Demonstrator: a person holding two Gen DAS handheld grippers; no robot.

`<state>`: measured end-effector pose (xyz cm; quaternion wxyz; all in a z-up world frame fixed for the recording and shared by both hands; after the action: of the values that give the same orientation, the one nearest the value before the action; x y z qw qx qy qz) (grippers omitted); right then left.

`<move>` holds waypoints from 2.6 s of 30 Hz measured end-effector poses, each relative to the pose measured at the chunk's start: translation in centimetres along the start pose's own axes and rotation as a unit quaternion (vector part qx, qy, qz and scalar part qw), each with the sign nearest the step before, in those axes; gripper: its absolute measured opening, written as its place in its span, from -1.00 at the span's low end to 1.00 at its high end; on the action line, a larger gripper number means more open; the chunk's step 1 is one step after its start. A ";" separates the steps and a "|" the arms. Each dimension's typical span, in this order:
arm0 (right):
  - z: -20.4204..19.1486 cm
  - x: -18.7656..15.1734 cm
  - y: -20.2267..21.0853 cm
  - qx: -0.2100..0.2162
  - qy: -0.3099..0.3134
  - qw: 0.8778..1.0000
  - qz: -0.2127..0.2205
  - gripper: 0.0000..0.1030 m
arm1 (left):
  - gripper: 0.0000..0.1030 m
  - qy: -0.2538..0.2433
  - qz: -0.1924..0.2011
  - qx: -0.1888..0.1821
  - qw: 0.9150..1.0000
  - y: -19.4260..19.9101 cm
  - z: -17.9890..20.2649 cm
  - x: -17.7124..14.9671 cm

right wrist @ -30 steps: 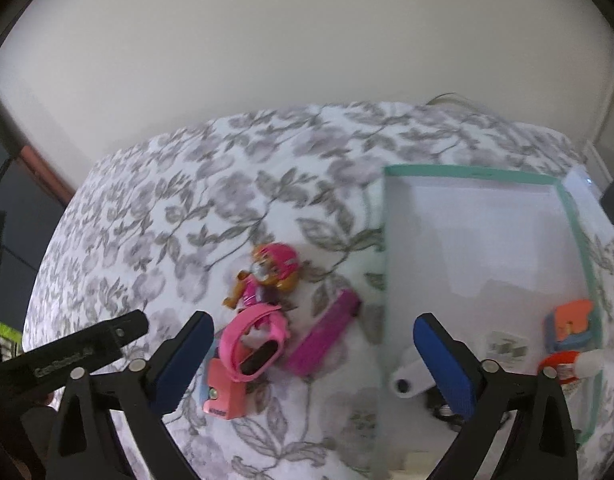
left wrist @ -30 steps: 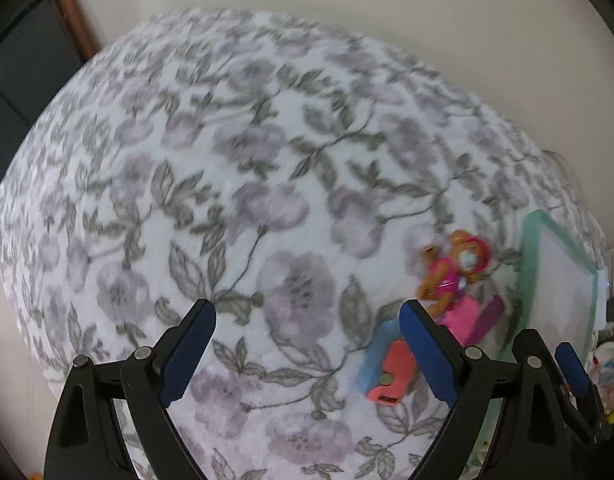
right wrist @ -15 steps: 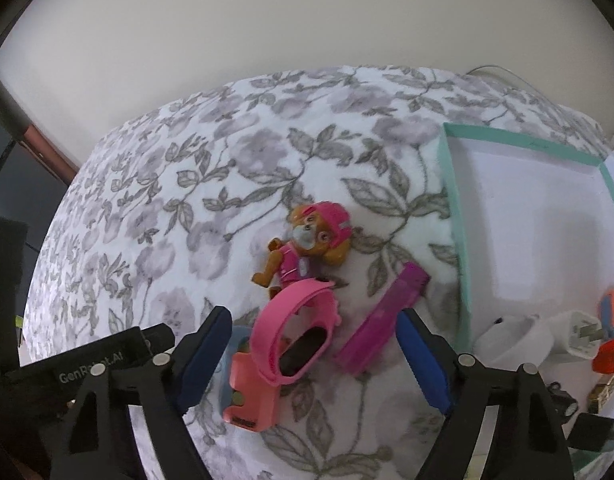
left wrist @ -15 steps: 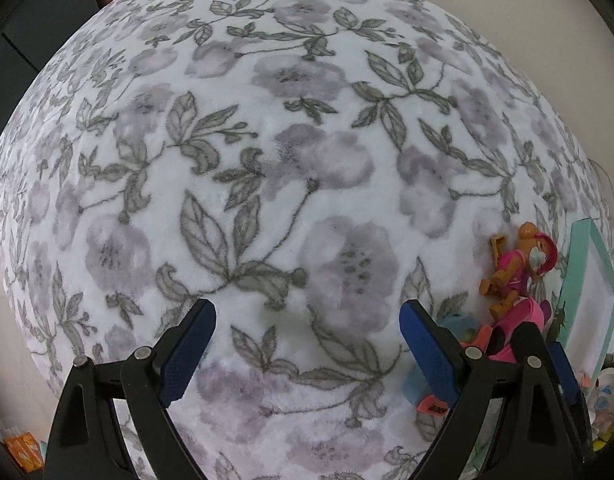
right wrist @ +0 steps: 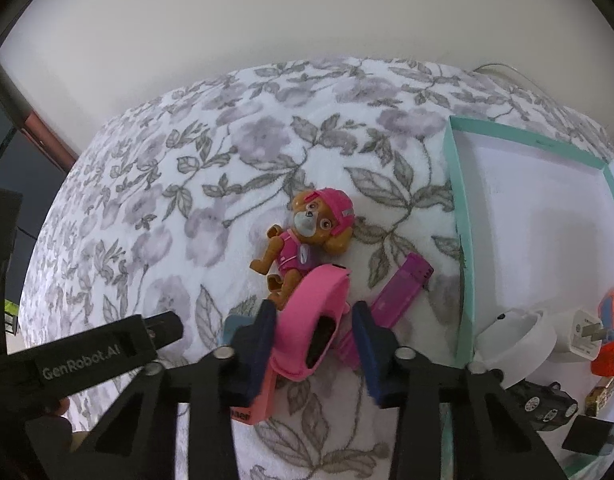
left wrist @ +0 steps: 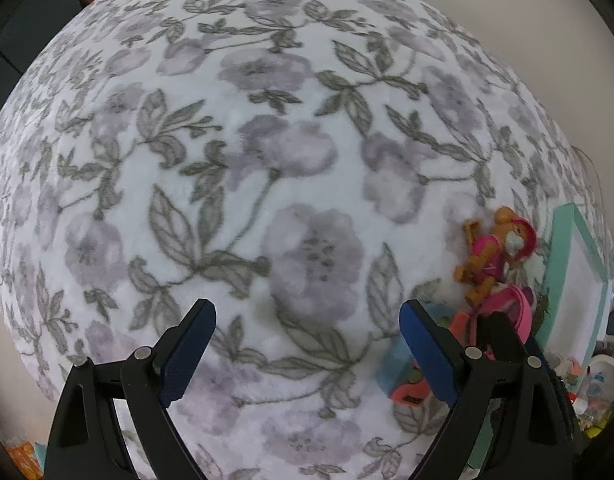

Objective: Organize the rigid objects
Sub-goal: 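Grasp the pink-blue inaer toy block with the left gripper while the right gripper grasps the pink watch, then carry the toy block and pink watch into the tray and open both grippers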

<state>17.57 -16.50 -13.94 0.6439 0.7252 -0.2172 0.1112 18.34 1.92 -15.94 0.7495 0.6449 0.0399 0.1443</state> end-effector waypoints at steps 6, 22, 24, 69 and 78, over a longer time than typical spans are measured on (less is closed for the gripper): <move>0.2 -0.3 -0.2 0.011 -0.007 1.000 -0.006 -0.60 | 0.81 -0.012 -0.006 -0.023 1.000 -0.1 1.8 -0.5; 3.2 -0.9 0.0 0.002 -0.031 0.999 -0.031 -0.69 | 0.81 -0.043 -0.032 -0.054 0.997 -1.7 7.7 -2.8; 3.5 -1.0 0.2 0.004 -0.035 0.999 -0.031 -0.69 | 0.81 -0.046 -0.033 -0.052 0.997 -1.8 7.7 -2.8; 4.3 -0.6 1.6 0.018 -0.047 0.998 -0.028 -0.69 | -0.15 -0.142 0.005 0.000 0.990 -4.2 15.6 -6.4; 6.3 2.6 8.5 0.007 -0.058 0.996 0.065 -0.69 | -0.15 -0.140 0.061 -0.073 0.986 2.0 15.6 -4.2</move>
<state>15.19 -23.79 -6.18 0.6162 0.7194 -0.3002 0.1126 17.87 -13.83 -11.92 0.7825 0.6034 -0.1157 0.1009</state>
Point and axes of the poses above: each gripper's, at about its wrist camera, not at the fingertips, and y roughly against the way its jaws point, z to its right, x to its top, the point moved 7 cm from there along -y, roughly the way its jaws point, and after that the axes turned 4 degrees about -x, right-handed, at the moved point
